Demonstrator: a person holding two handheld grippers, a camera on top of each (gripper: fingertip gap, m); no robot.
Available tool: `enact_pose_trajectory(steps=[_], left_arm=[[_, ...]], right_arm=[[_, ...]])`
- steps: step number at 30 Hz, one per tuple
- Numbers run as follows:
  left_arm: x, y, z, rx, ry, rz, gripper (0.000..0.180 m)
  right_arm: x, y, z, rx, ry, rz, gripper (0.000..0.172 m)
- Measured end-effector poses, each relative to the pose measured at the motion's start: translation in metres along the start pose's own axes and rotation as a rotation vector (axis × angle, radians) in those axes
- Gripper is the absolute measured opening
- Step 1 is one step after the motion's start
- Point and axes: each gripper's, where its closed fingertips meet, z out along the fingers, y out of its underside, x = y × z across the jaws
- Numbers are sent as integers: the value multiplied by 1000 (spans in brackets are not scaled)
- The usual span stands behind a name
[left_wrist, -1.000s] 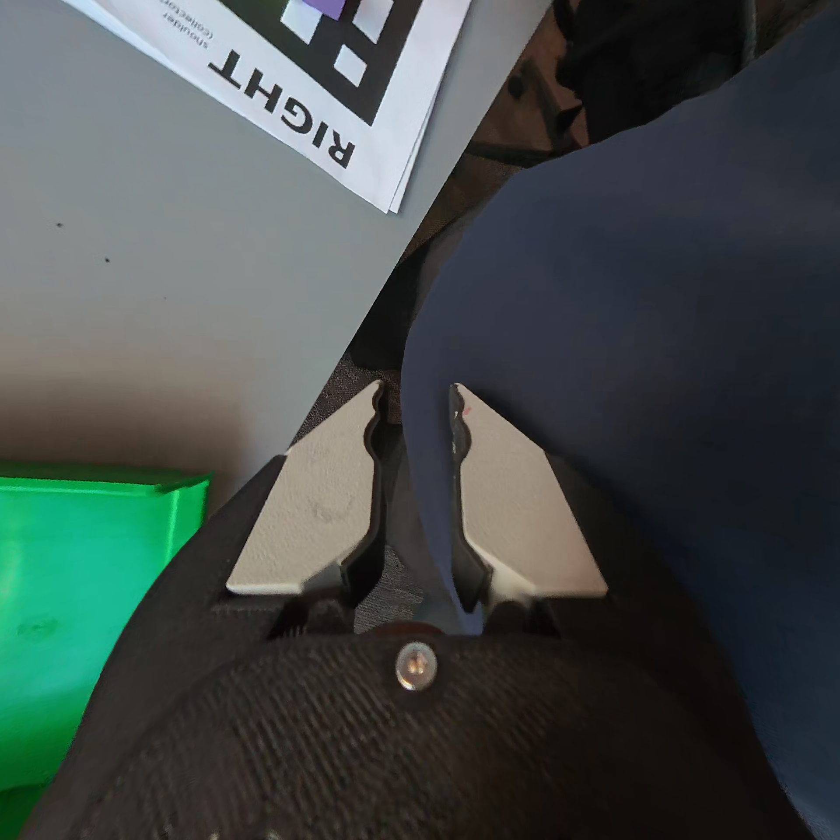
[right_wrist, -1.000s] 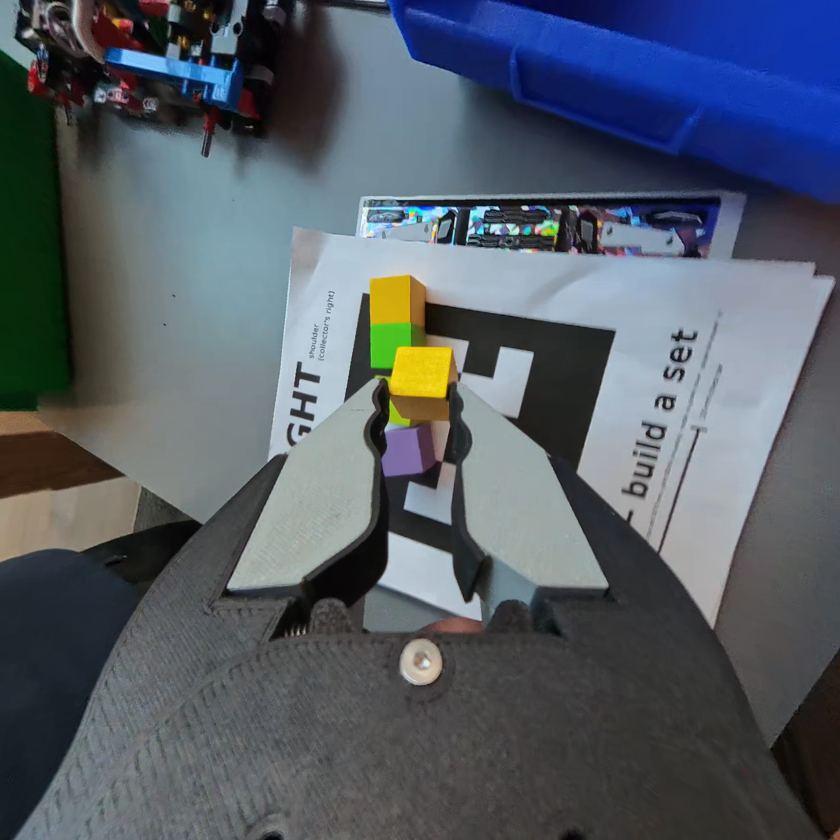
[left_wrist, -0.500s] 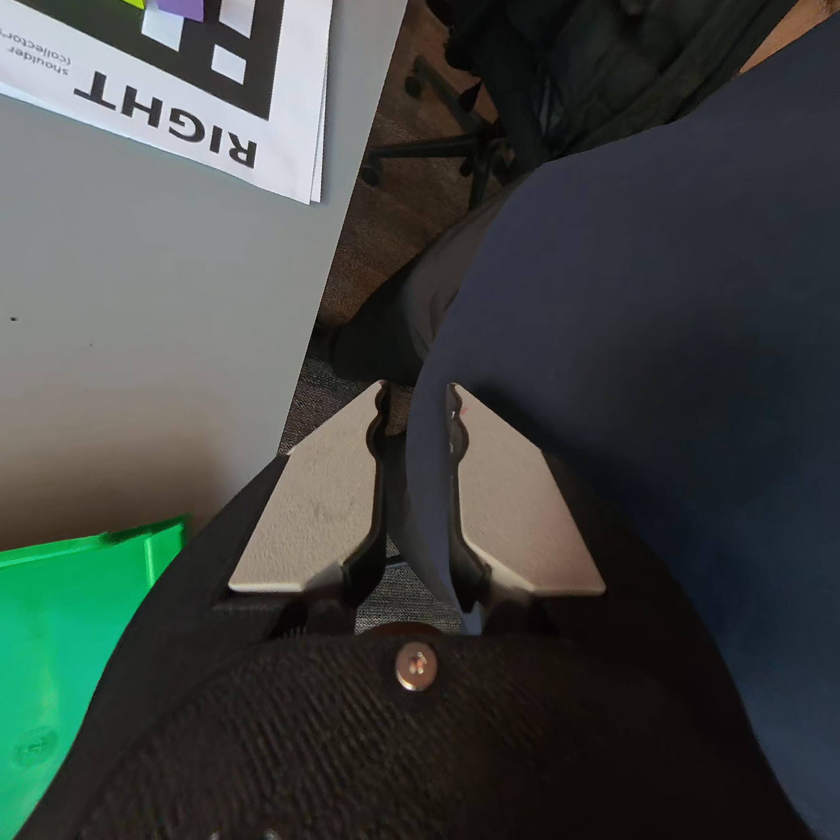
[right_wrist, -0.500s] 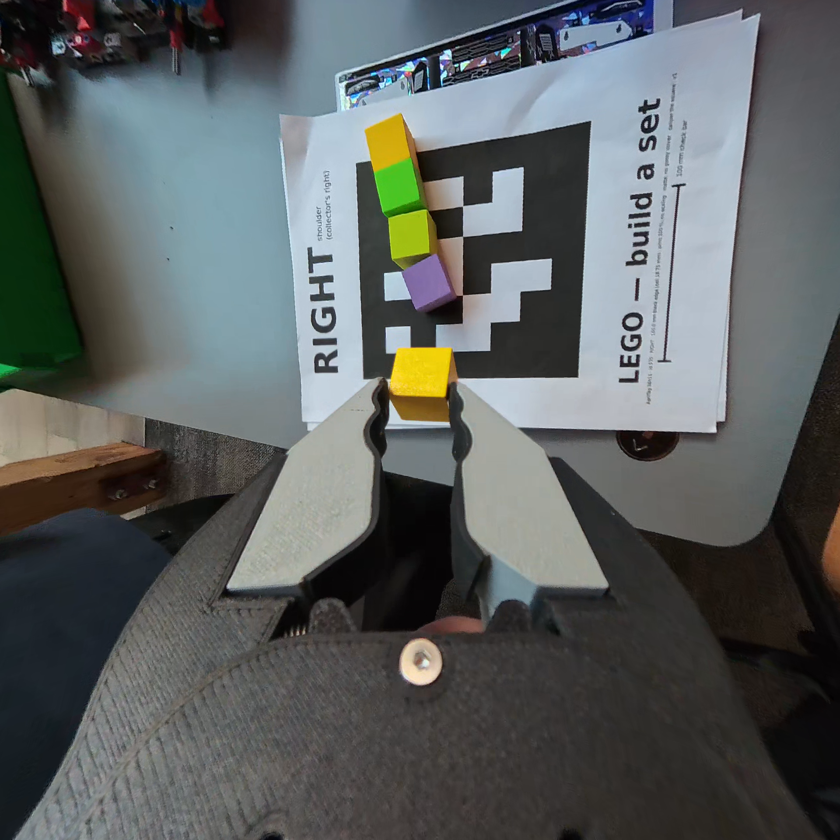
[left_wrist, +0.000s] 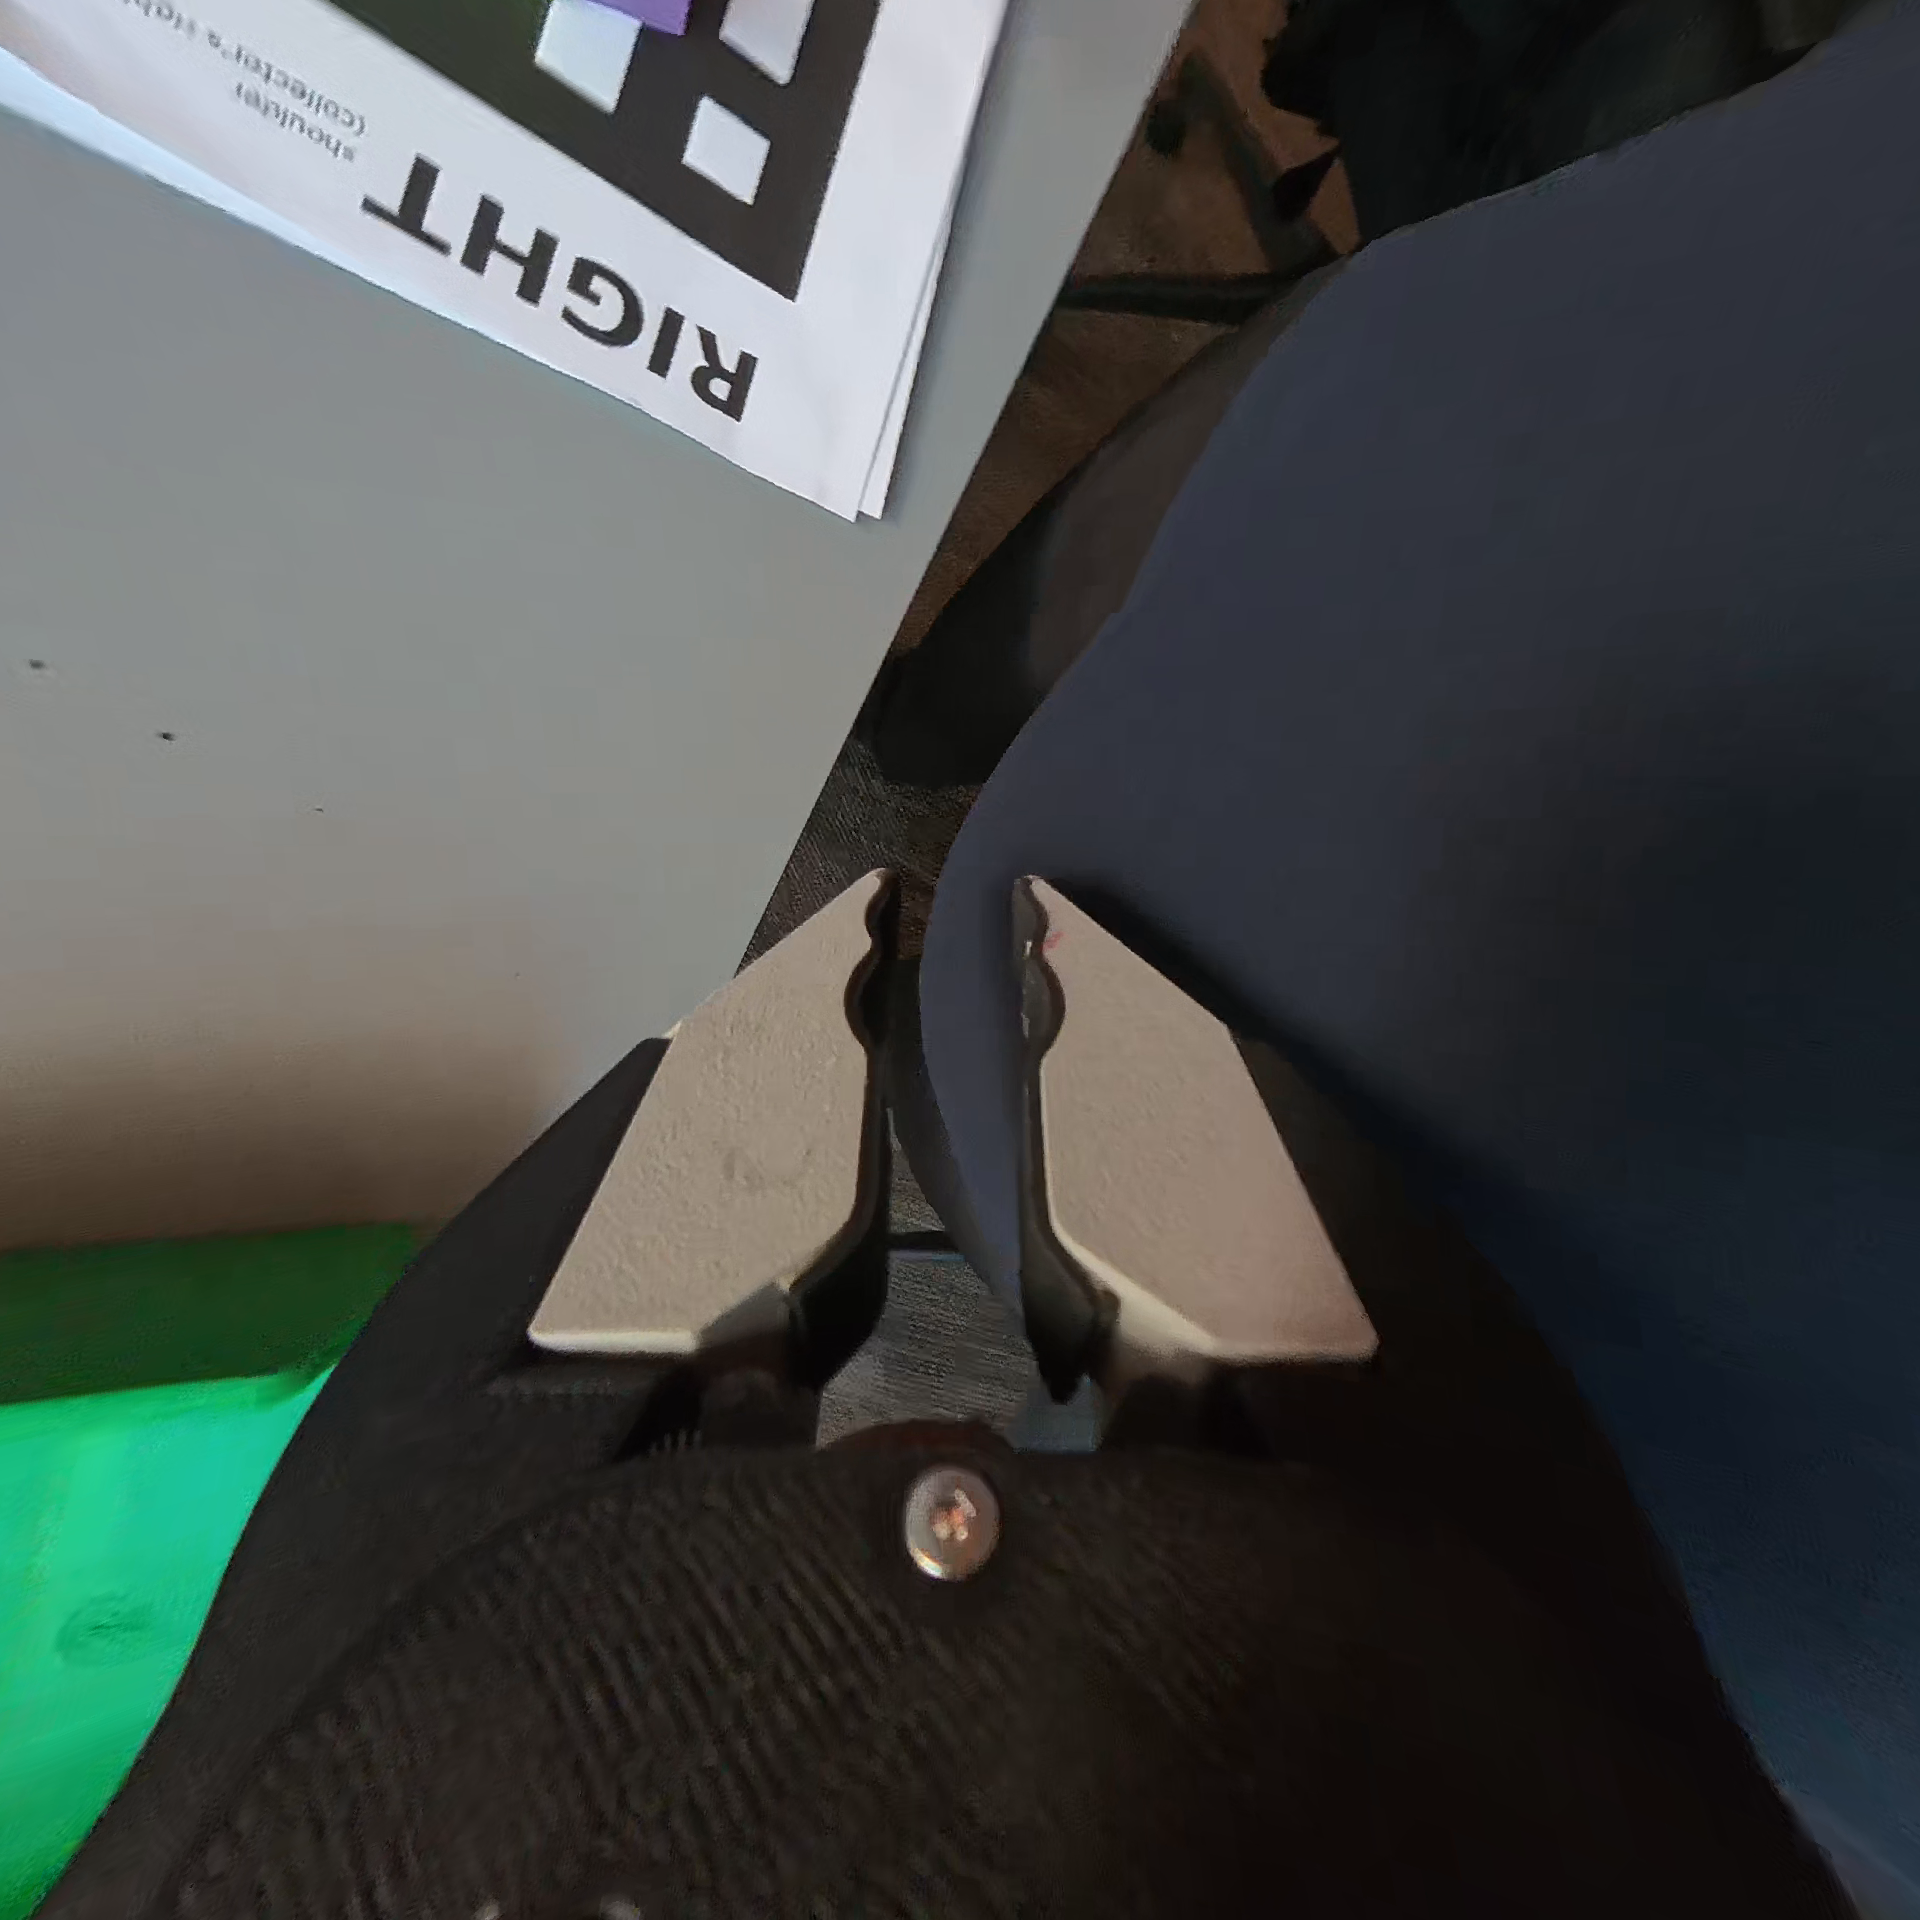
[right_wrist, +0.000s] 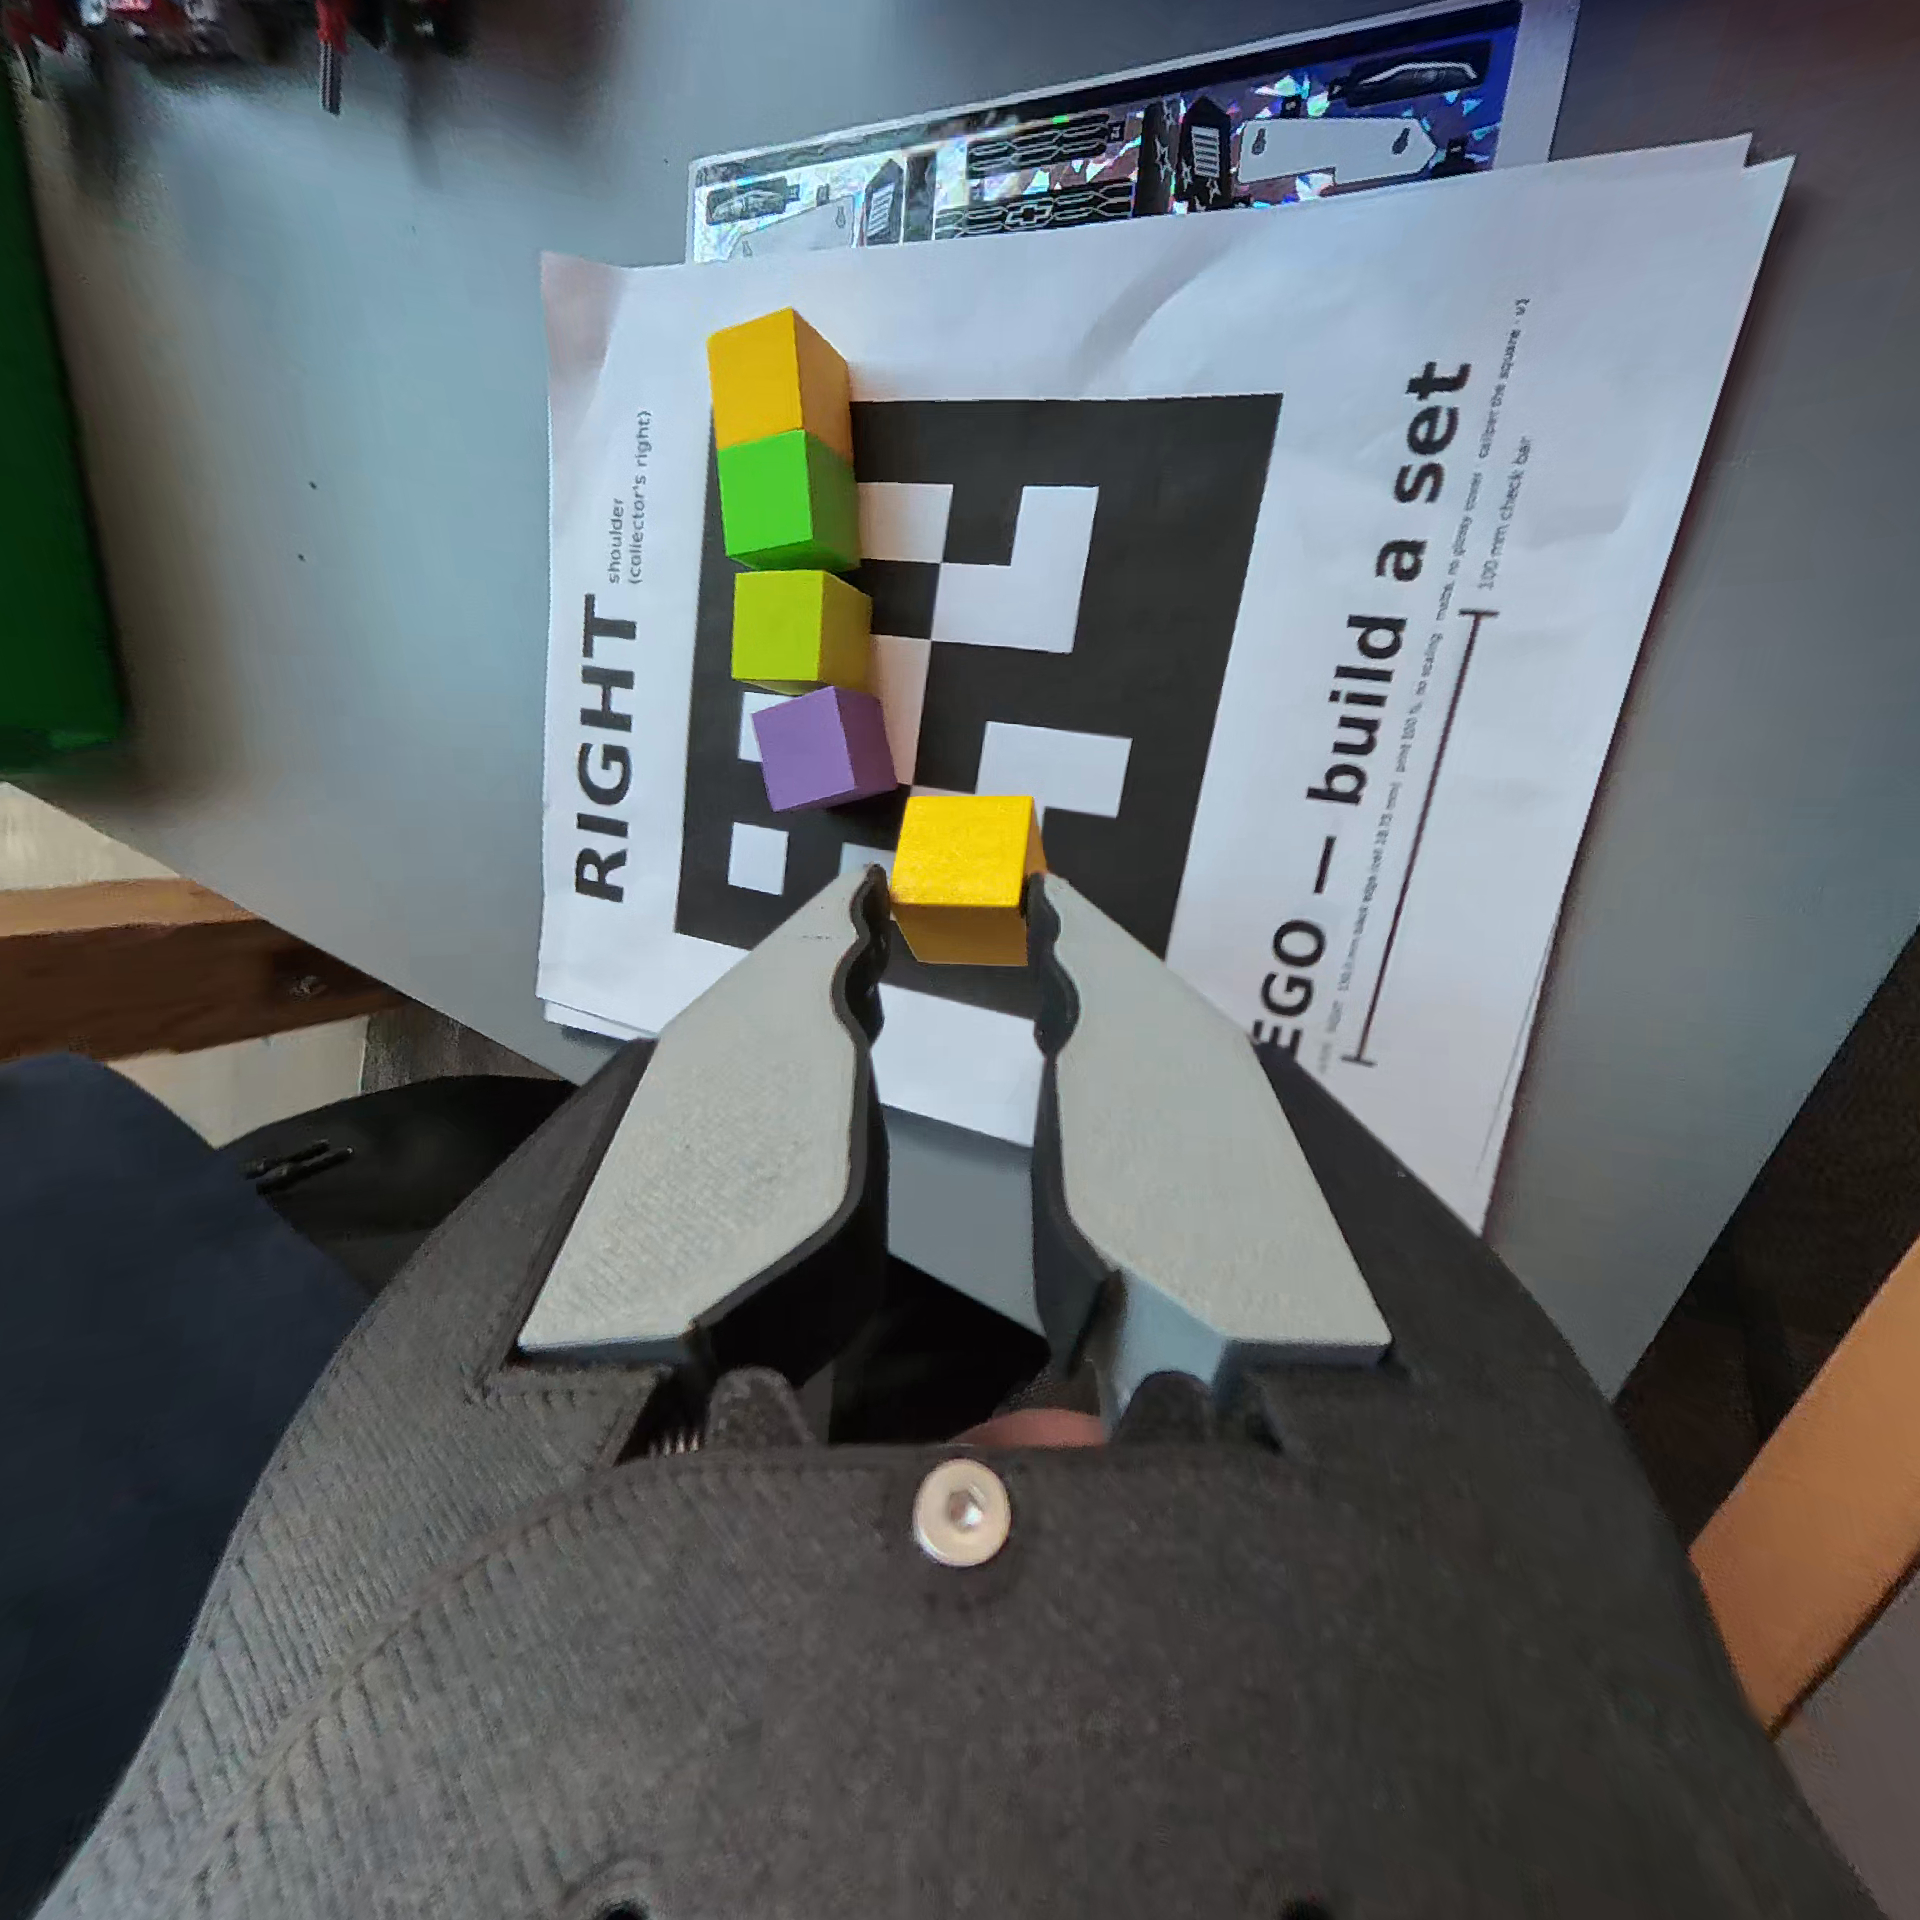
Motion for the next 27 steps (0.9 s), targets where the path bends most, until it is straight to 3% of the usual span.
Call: enact_pose_trajectory(steps=[8,15,27], left_arm=[[14,-1,40,-119,-62,-175,19],[43,37,55,-172,-80,-233,19],[48,97,54,4,-57,-290,17]], right_arm=[[24,15,21,-68,-142,-91,24],[26,17,19,-68,-155,-165,24],[-25,9,14,-65,-103,-131,24]])
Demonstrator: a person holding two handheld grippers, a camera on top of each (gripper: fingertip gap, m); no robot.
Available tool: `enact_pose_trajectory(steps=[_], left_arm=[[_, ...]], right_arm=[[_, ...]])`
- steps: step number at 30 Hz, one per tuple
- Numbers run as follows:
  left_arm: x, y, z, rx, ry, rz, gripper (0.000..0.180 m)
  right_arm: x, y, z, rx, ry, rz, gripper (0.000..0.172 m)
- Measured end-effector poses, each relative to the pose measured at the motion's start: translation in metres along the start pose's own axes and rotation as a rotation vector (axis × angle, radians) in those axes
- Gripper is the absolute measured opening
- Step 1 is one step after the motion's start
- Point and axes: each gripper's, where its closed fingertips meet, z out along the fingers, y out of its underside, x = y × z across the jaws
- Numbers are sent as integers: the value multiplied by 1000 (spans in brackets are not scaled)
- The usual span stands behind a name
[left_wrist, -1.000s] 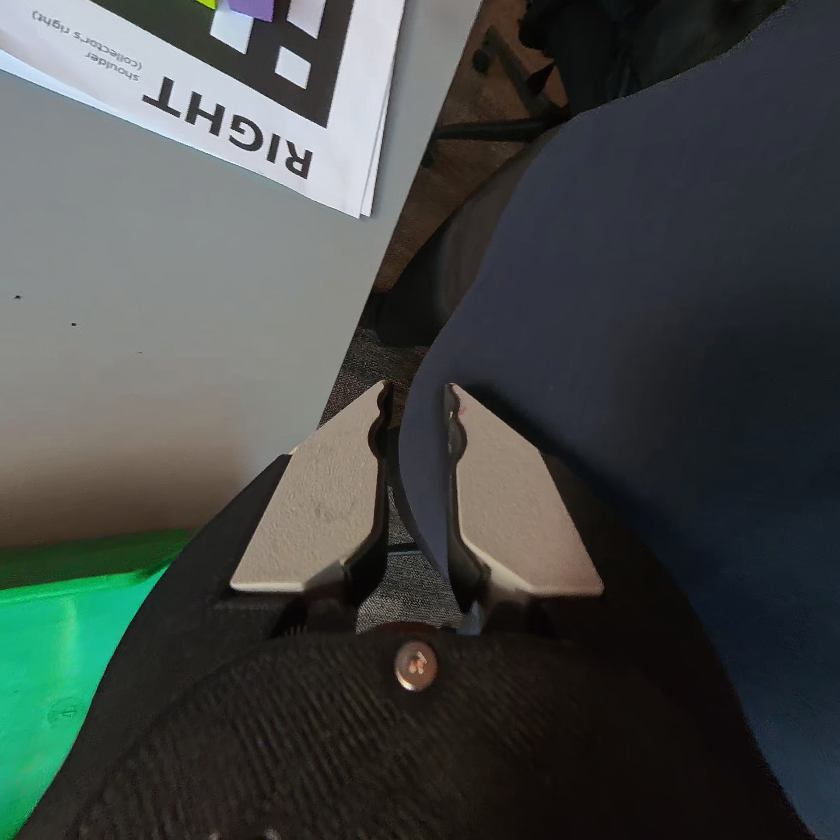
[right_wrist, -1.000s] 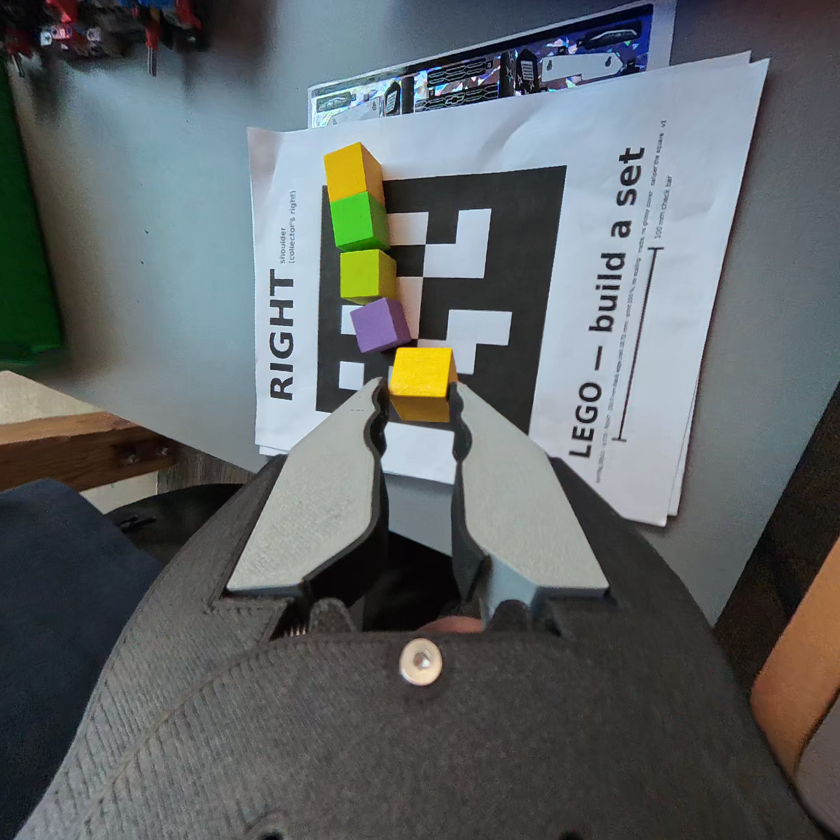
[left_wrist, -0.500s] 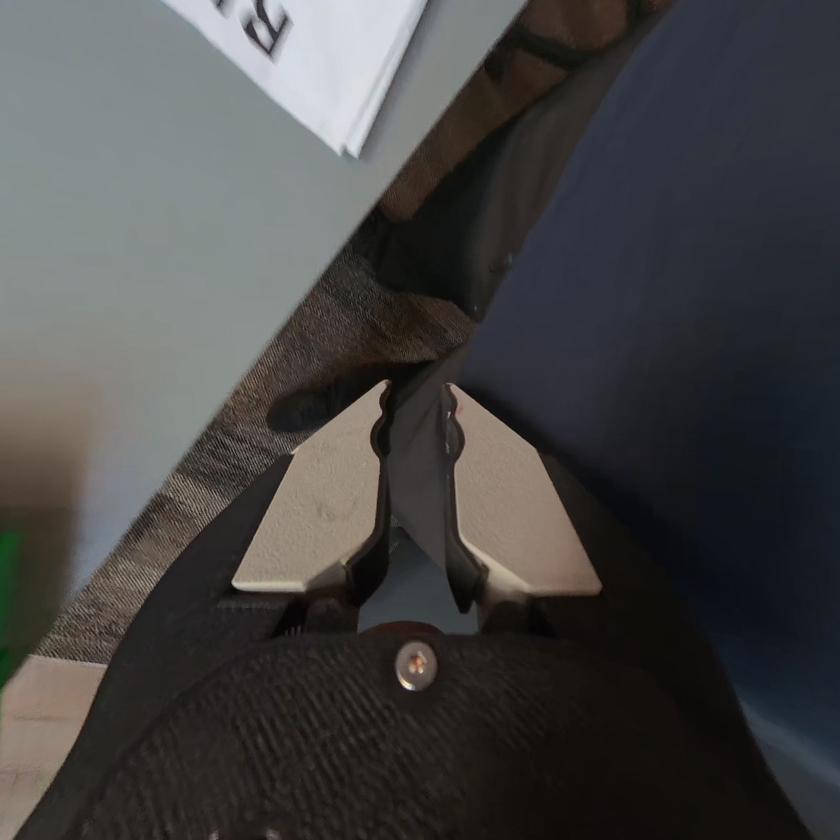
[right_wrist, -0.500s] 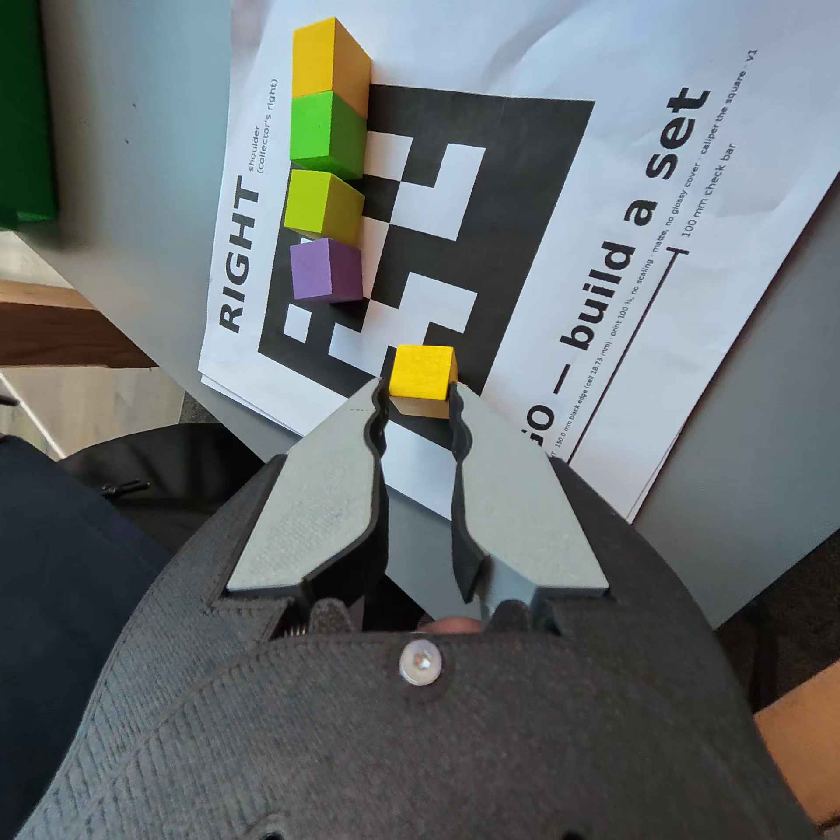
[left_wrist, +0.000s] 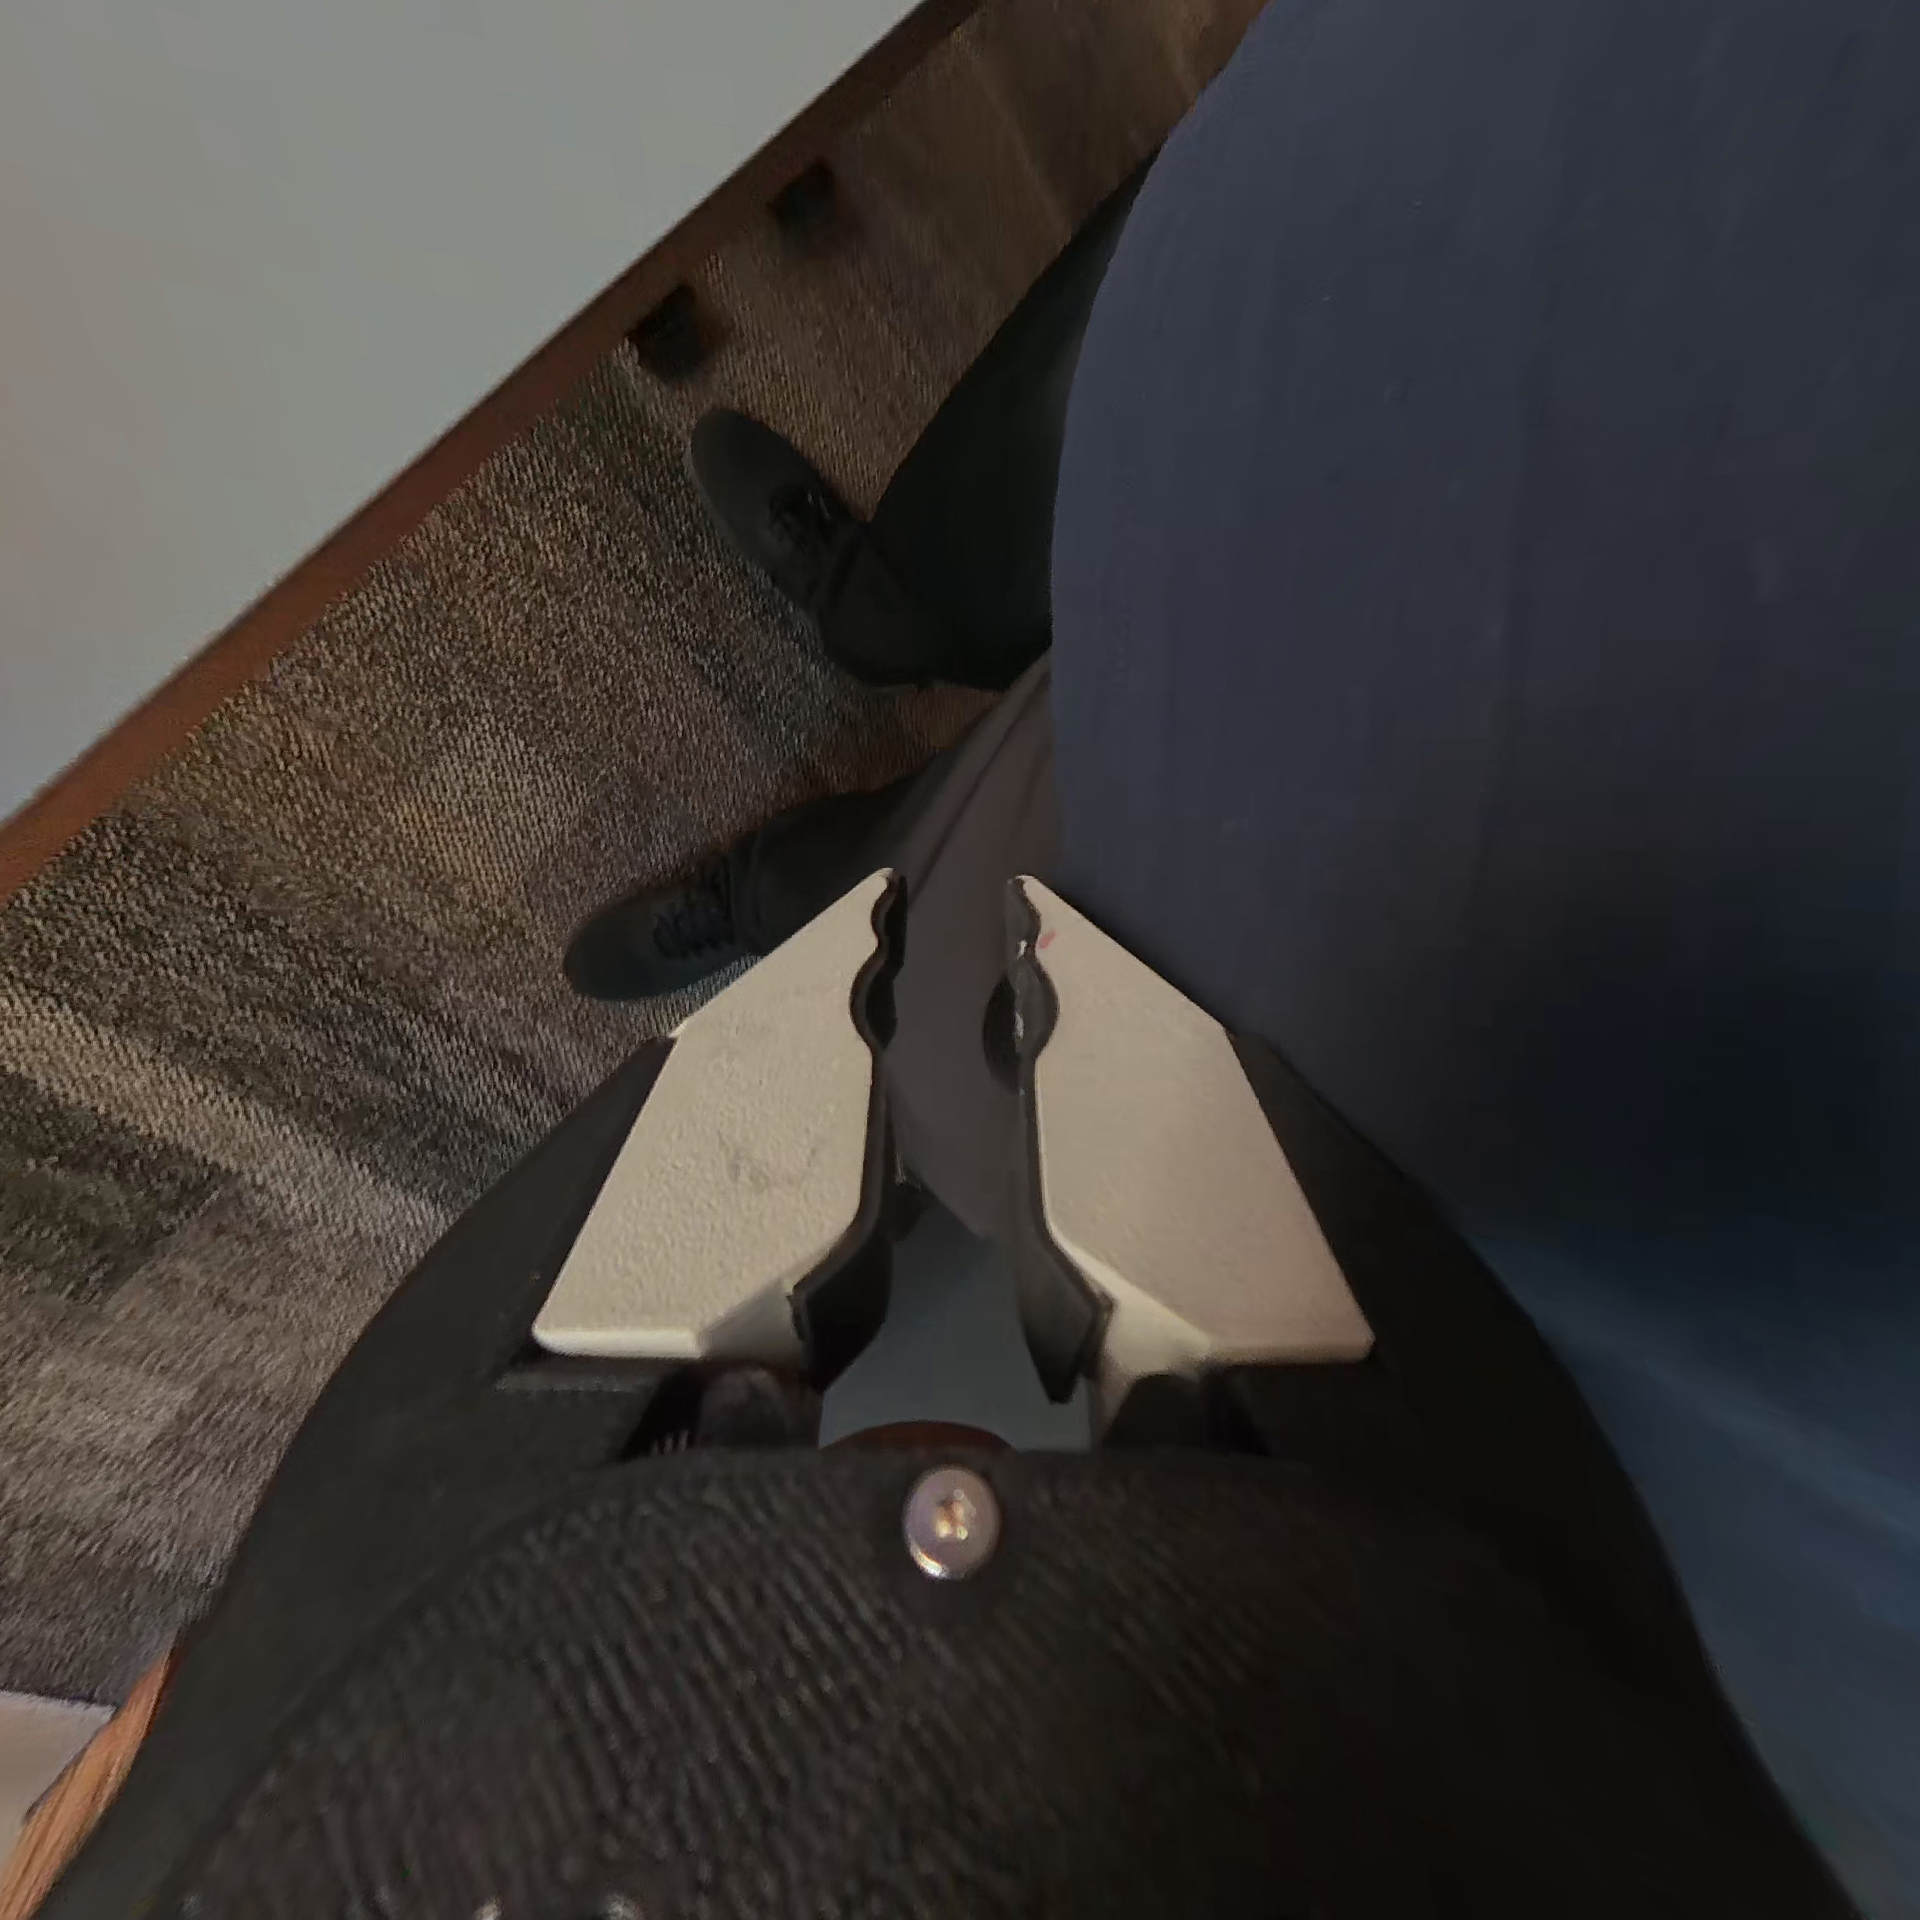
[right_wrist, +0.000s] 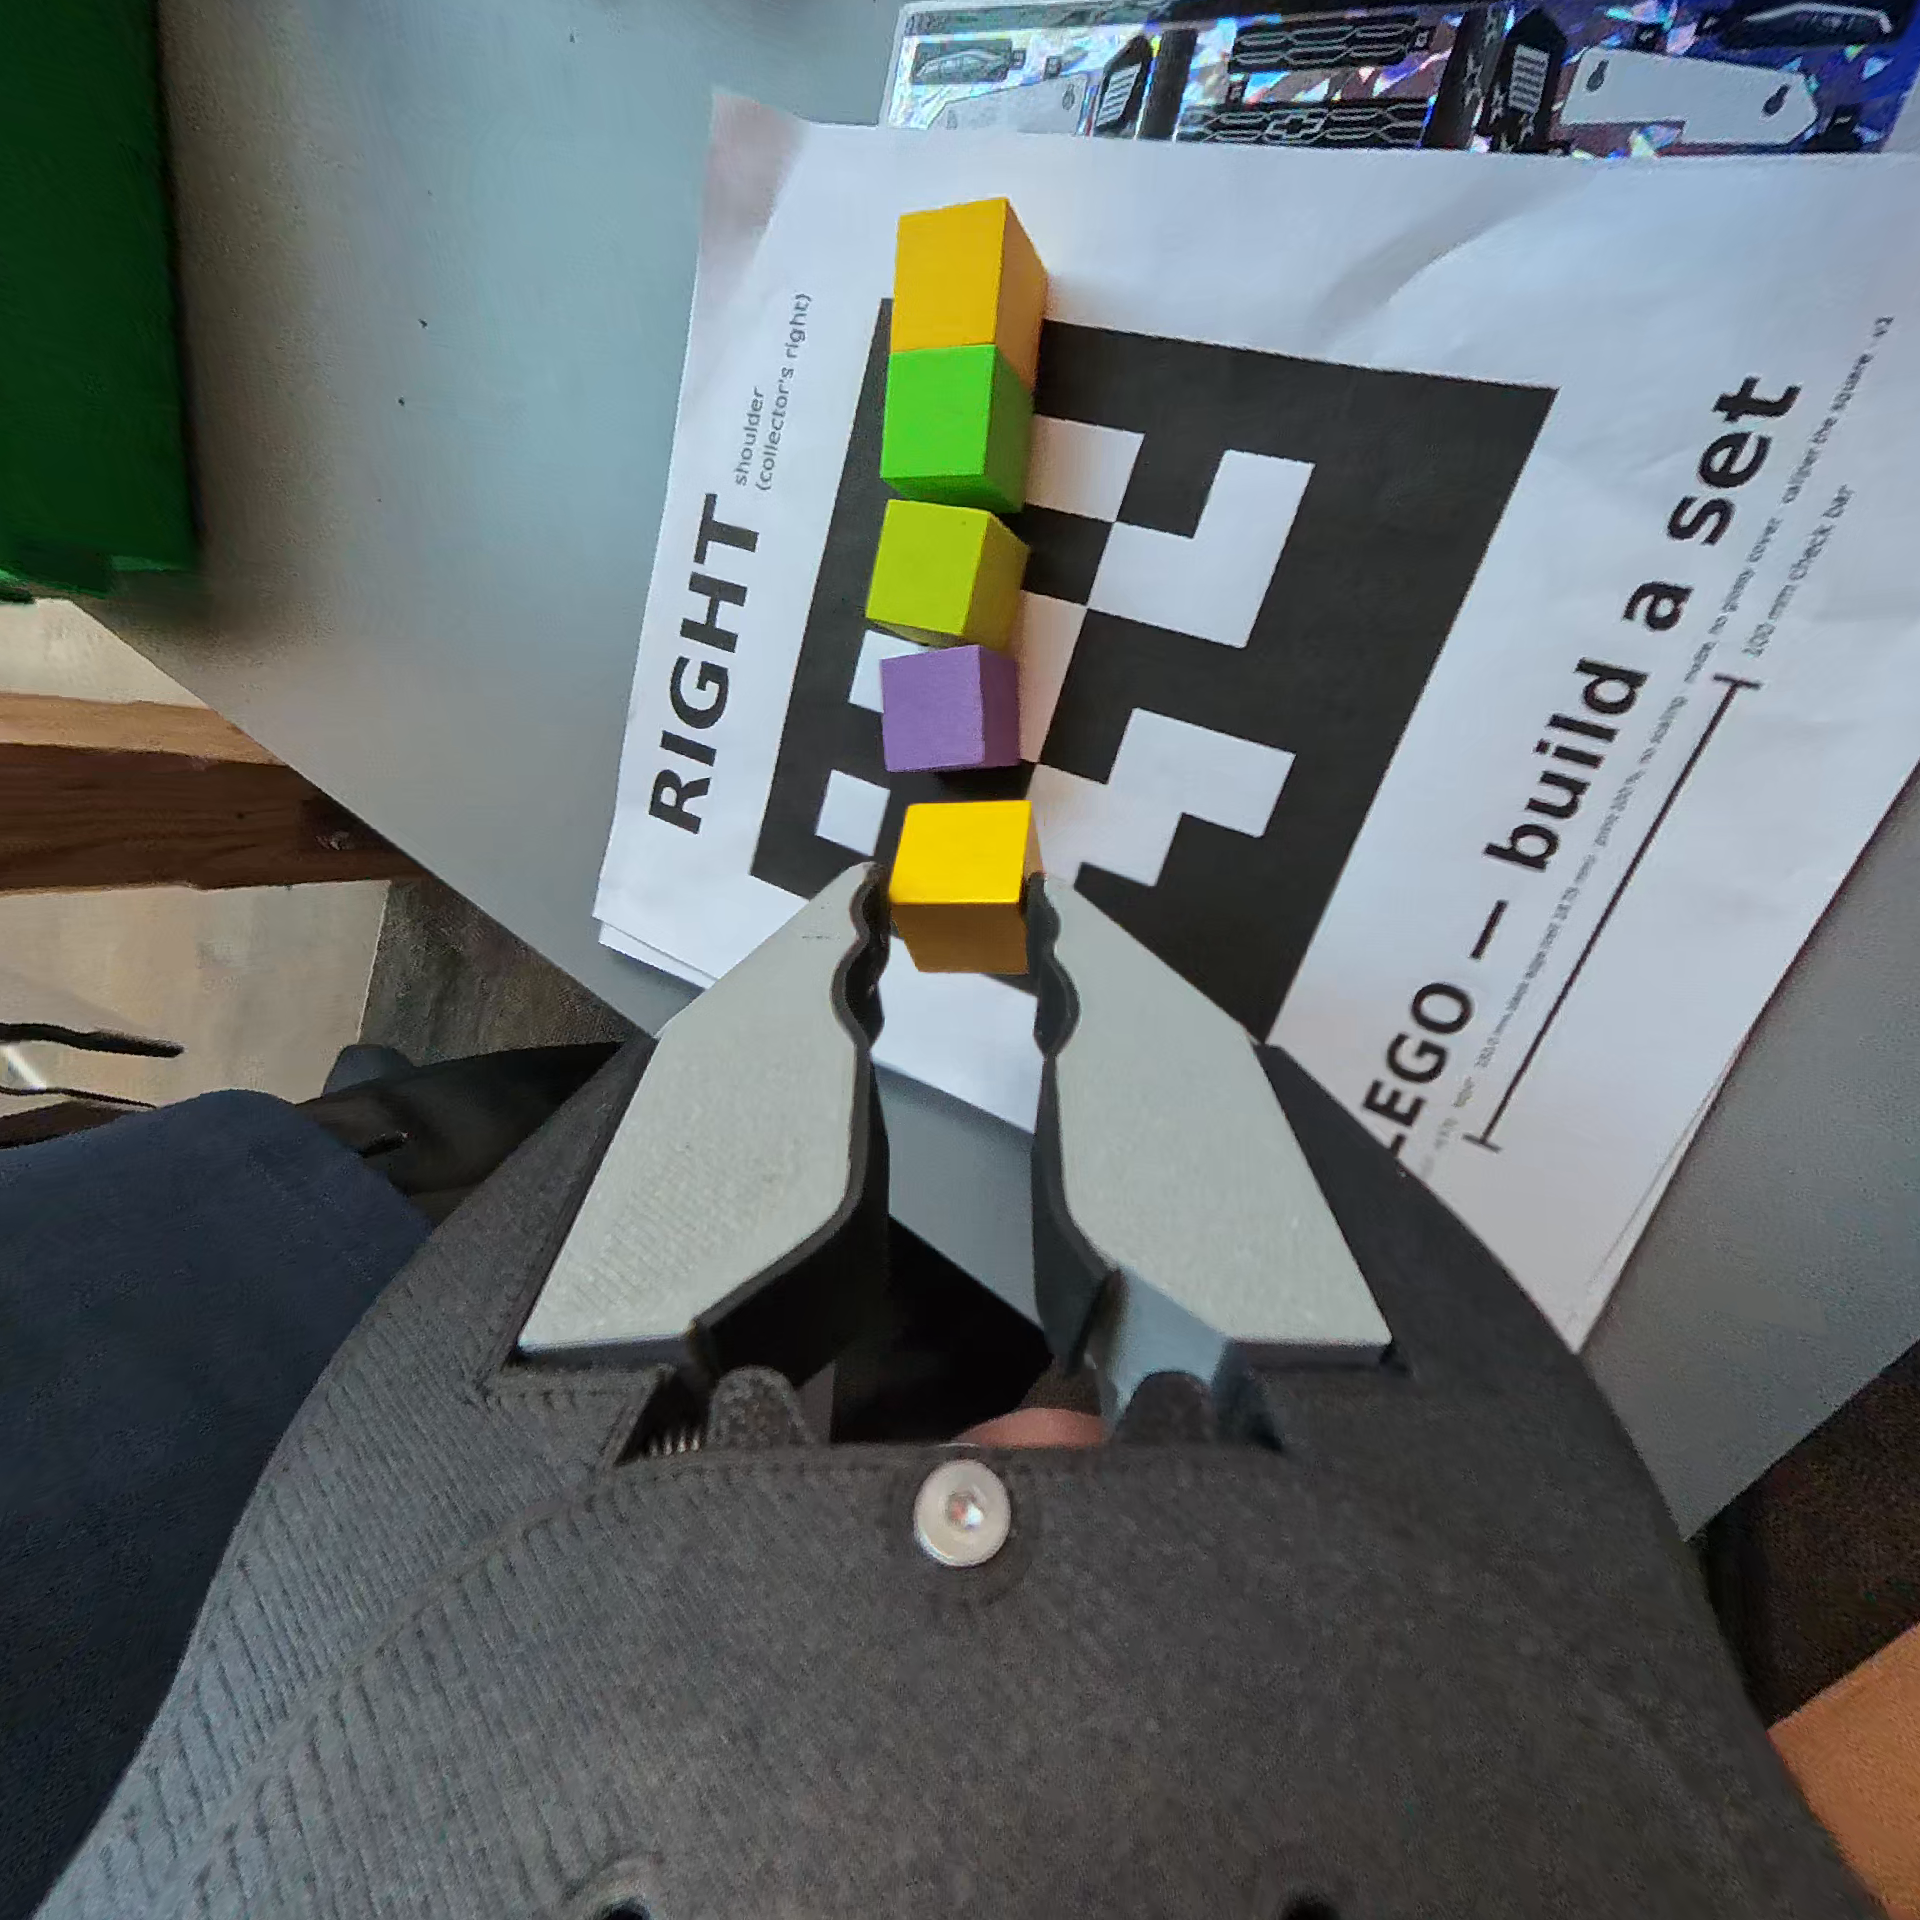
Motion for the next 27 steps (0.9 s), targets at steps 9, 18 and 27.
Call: enact_pose_trajectory(steps=[9,18,27], left_arm=[[-22,40,-6,70,51,5,16],[-43,58,-13,67,-12,-19,17],[-38,89,10,174,-78,-432,15]], right_arm=[[-20,2,-22,57,85,113,24],[-36,1,-18,86,4,111,24],[-39,-13,0,-2,-49,-116,24]])
